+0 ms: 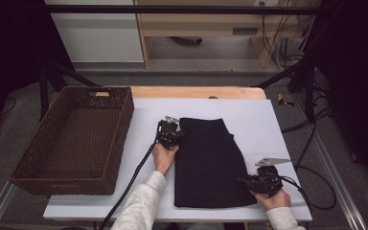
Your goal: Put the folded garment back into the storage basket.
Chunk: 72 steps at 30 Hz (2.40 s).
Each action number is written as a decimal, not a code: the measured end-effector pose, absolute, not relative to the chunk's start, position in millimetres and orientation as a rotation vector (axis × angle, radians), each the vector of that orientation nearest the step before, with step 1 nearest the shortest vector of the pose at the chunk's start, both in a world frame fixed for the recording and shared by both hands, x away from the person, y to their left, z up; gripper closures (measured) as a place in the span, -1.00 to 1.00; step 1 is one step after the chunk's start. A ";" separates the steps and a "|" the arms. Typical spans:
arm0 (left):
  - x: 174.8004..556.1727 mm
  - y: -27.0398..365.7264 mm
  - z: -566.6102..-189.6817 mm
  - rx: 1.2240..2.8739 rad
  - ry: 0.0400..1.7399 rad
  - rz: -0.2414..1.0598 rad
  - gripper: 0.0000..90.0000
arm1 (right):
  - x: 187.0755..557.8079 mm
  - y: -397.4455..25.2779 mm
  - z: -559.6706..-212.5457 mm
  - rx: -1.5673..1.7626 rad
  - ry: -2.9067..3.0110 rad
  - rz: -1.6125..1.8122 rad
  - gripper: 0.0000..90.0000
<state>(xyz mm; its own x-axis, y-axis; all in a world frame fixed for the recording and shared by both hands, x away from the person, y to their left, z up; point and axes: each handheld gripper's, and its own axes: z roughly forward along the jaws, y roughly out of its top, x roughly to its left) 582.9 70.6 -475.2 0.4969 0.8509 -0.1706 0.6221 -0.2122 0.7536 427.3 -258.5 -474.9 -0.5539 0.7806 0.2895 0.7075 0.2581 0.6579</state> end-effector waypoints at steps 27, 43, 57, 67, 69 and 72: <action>565.2 70.9 -438.8 1.906 1.087 0.385 0.84 | 424.2 -258.0 -459.4 1.383 2.401 1.214 0.62; 552.2 67.7 -420.8 1.894 1.013 0.396 0.85 | 423.1 -258.2 -455.2 1.371 2.398 1.232 0.62; 538.1 65.7 -401.2 1.880 0.942 0.420 0.86 | 419.7 -255.7 -447.5 1.334 2.389 1.242 0.63; 524.9 66.1 -387.1 1.870 0.884 0.441 0.86 | 418.5 -255.5 -444.0 1.325 2.388 1.261 0.63; 522.8 67.6 -383.5 1.861 0.877 0.440 0.86 | 418.3 -255.4 -443.5 1.318 2.384 1.262 0.63; 519.3 68.5 -378.6 1.859 0.863 0.437 0.86 | 417.9 -254.9 -441.7 1.315 2.384 1.269 0.63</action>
